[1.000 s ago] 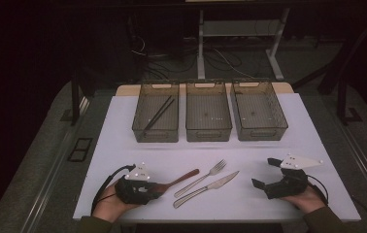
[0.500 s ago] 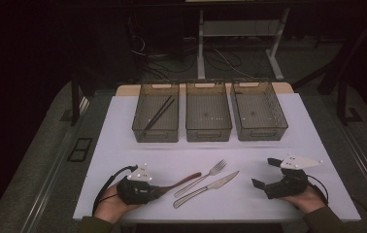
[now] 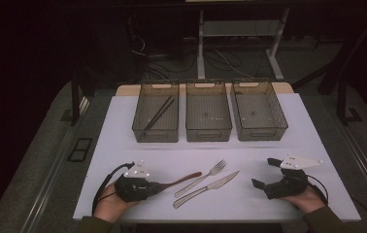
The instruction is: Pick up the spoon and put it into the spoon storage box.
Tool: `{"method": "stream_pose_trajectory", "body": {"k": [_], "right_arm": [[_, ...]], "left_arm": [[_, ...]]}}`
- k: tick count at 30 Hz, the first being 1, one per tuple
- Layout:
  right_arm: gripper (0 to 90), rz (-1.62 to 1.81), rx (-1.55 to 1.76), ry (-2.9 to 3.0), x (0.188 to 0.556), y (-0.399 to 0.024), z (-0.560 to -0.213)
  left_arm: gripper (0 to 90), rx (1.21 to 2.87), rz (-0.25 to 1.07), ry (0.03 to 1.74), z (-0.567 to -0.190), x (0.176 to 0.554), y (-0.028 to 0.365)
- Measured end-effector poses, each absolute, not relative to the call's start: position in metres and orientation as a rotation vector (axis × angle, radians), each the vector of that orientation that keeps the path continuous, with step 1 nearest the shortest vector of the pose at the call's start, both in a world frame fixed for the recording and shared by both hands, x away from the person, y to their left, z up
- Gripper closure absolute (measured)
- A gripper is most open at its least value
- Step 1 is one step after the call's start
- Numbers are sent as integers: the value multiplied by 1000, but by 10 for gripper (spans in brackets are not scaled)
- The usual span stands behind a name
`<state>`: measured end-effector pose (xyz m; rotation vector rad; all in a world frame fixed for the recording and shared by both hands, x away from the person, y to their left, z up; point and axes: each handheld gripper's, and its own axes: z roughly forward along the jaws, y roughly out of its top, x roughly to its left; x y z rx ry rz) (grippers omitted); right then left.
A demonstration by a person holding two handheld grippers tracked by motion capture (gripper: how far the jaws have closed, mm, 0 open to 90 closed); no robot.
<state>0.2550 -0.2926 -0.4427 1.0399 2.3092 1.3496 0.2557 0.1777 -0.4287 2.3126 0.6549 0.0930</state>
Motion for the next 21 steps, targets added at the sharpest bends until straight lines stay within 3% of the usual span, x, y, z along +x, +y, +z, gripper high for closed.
{"method": "stream_pose_trajectory", "body": {"k": [21], "right_arm": [[2, 1343, 1031, 2312, 255, -292, -443]], "left_arm": [[793, 2162, 188, 728, -408, 263, 184]]}}
